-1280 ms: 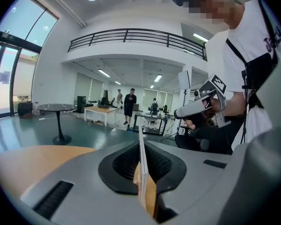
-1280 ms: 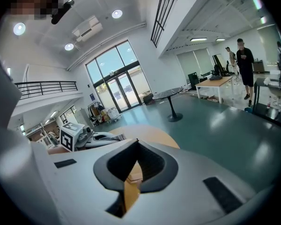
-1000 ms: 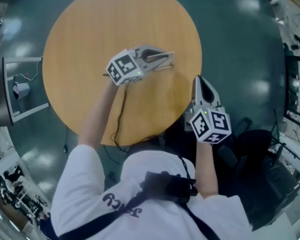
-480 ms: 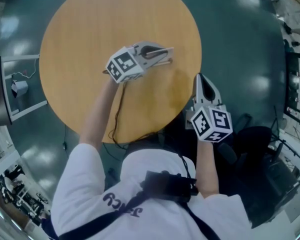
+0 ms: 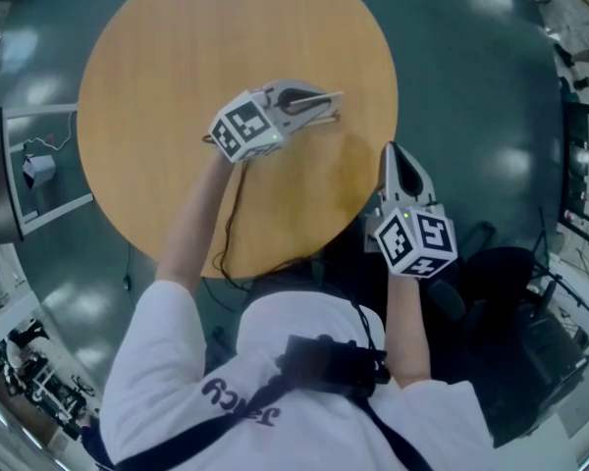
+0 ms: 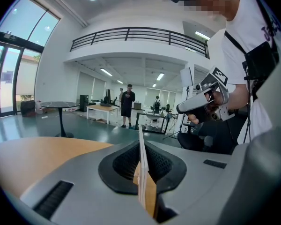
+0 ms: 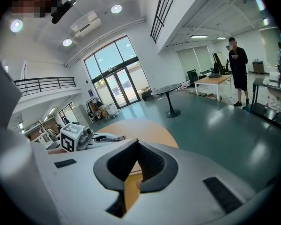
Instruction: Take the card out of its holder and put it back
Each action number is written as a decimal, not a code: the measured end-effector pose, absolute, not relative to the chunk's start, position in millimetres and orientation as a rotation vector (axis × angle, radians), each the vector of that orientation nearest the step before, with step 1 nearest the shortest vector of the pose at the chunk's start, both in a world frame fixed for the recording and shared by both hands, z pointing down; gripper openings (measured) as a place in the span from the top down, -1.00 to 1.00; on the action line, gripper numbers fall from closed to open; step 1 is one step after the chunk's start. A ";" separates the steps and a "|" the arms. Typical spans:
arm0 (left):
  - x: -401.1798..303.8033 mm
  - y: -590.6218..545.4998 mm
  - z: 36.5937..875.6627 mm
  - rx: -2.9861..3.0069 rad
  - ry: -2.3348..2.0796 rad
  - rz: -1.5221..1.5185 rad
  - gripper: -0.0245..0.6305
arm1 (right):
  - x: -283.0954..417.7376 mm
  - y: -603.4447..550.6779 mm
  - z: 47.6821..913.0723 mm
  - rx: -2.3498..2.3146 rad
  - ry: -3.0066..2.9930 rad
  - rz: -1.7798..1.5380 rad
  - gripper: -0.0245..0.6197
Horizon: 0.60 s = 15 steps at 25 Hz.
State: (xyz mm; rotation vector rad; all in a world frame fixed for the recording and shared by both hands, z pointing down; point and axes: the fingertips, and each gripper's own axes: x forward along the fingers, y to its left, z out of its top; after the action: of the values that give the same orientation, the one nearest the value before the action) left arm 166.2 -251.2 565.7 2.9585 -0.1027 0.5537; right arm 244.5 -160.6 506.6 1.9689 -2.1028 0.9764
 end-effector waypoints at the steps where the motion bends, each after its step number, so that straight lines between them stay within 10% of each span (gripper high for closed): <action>1: 166.4 -251.9 565.6 2.959 -0.103 0.550 0.85 | 243.9 -160.8 507.0 1.968 -2.101 0.978 0.86; 15: 162.7 -253.0 586.6 2.940 -0.139 0.567 0.85 | 244.0 -158.9 512.1 1.962 -2.088 0.990 0.86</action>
State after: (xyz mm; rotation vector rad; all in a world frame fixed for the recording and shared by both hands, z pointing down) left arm 162.7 -253.0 586.6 2.9399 -0.1389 0.5673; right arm 244.0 -158.9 512.1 1.9615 -2.0877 0.9904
